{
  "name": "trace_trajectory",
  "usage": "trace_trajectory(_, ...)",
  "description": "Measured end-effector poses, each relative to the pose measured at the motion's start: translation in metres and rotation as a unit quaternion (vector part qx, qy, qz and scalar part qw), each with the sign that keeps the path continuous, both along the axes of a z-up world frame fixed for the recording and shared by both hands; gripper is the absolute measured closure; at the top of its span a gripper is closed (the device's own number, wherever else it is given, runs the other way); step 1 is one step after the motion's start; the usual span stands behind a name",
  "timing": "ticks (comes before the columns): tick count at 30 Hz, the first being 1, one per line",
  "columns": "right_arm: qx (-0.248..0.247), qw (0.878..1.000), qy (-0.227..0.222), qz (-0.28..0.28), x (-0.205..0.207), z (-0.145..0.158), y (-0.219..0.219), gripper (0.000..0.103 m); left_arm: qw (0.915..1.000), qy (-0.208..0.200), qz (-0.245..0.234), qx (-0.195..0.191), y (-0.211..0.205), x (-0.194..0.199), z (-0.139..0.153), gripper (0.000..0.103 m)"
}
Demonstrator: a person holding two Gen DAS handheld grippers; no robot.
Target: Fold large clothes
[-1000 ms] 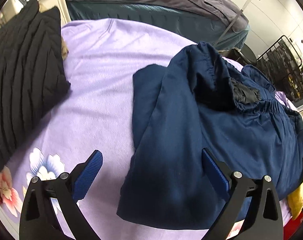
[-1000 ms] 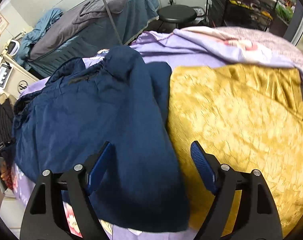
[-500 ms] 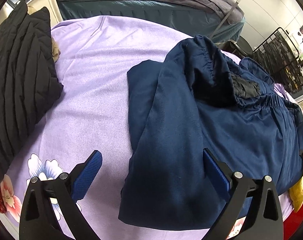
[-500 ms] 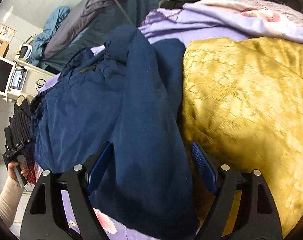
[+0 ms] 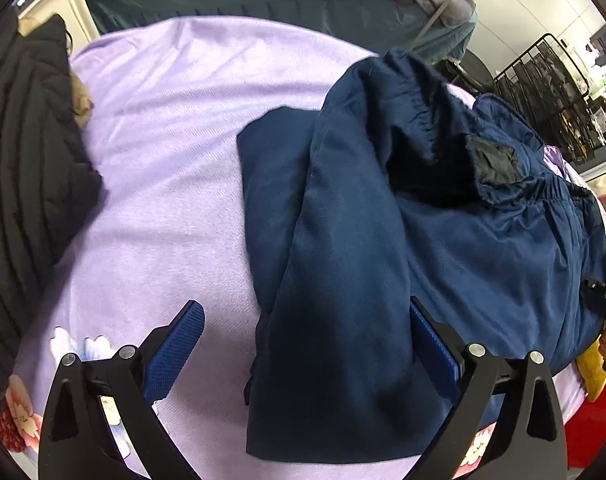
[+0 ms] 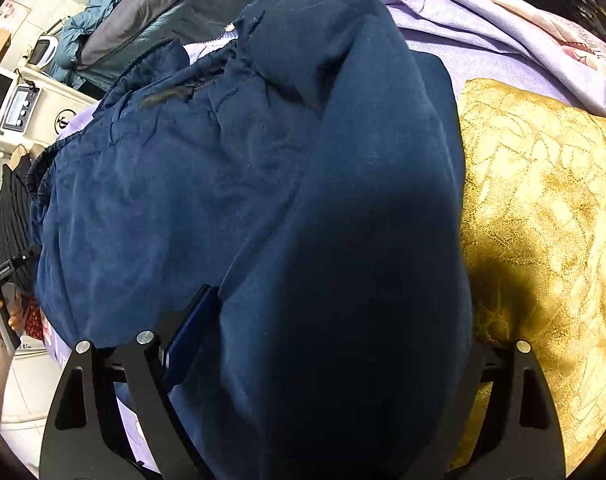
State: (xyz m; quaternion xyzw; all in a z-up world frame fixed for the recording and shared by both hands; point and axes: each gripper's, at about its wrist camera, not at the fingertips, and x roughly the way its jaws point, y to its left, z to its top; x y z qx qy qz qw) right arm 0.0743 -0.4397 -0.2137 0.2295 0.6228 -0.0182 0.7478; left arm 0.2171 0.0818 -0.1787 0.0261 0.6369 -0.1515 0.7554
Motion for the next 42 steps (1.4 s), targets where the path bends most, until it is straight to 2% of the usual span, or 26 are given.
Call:
trace_trajectory(6,-0.006,1.000,0.000,0.003,0.001,0.001,0.004,0.016,0.9976,0.057,0.024,-0.029,0.000,0.020,-0.034,0.005)
trace_trajectory(11,-0.018,1.000,0.000,0.003,0.003,-0.002,0.009,0.016,0.9920,0.098,0.044,-0.066,-0.008,0.036,-0.054,0.005)
trace_trajectory(17,-0.038,0.999,0.002,0.003,0.005,-0.004,0.014,0.019,0.9916,0.099,0.047,-0.068,-0.014,0.039,-0.057,0.005)
trace_trajectory(20,-0.051,0.999,0.002,0.000,0.005,-0.005,0.019,0.025,0.9925,0.087,0.051,-0.069,-0.016,0.034,-0.052,0.009)
trace_trajectory(22,-0.060,0.998,0.001,-0.001,0.006,-0.003,0.023,0.034,0.9924,0.078,0.054,-0.078,-0.020,0.026,-0.044,0.023)
trace_trajectory(26,-0.082,0.997,-0.009,-0.001,0.010,0.008,0.039,0.051,0.9955,0.056,0.046,-0.061,-0.026,0.016,-0.029,0.037)
trace_trajectory(28,-0.090,0.996,-0.014,0.000,0.009,0.014,0.044,0.060,0.9964,0.043,0.046,-0.057,-0.030,0.008,-0.020,0.049)
trace_trajectory(31,-0.098,0.995,-0.025,0.000,0.007,0.028,0.055,0.068,0.9965,0.025,0.048,-0.064,-0.030,-0.003,-0.006,0.063)
trace_trajectory(34,-0.096,0.994,-0.045,0.003,0.000,0.046,0.068,0.071,0.9954,0.015,0.050,-0.081,-0.024,-0.013,0.010,0.070)
trace_trajectory(38,-0.083,0.993,-0.076,0.019,-0.013,0.073,0.090,0.073,0.9918,0.007,0.056,-0.114,-0.016,-0.027,0.033,0.074)
trace_trajectory(42,-0.073,0.993,-0.092,0.029,-0.031,0.095,0.114,0.075,0.9921,0.001,0.043,-0.118,-0.015,-0.056,0.053,0.075)
